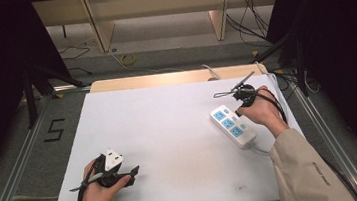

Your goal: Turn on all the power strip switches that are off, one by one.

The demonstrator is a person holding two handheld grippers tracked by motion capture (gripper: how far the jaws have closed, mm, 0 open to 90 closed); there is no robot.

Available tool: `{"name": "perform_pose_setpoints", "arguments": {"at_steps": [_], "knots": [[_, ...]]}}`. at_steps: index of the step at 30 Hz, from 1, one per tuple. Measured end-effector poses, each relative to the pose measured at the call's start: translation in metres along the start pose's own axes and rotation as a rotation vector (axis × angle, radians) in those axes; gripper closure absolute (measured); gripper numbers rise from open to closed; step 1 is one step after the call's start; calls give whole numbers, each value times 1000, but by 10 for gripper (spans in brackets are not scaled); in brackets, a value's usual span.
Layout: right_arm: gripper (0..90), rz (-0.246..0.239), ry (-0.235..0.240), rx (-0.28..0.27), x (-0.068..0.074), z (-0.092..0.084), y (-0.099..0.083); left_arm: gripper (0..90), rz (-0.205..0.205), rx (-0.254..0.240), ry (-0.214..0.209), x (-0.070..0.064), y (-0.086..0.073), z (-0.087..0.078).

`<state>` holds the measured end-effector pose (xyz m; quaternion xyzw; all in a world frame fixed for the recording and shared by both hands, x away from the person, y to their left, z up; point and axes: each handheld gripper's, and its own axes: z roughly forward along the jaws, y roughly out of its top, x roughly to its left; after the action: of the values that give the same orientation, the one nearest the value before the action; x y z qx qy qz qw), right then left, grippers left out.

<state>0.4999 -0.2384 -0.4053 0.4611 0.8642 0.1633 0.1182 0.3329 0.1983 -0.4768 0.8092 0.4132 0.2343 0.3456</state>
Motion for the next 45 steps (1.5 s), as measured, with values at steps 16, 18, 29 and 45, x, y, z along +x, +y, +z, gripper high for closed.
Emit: {"name": "perform_pose_setpoints", "arguments": {"at_steps": [16,18,29,45], "knots": [[900,19,3,-36,-1,4,6,276,7,-3,1,0,1,0],[900,9,4,-34,0,6,8,276,6,-3,0,0,1,0],[900,2,-13,-29,1,9,14,276,4,-5,-1,0,1,0],[900,12,-10,-33,1,14,23,278,2,-5,-4,1,1,0]]}}
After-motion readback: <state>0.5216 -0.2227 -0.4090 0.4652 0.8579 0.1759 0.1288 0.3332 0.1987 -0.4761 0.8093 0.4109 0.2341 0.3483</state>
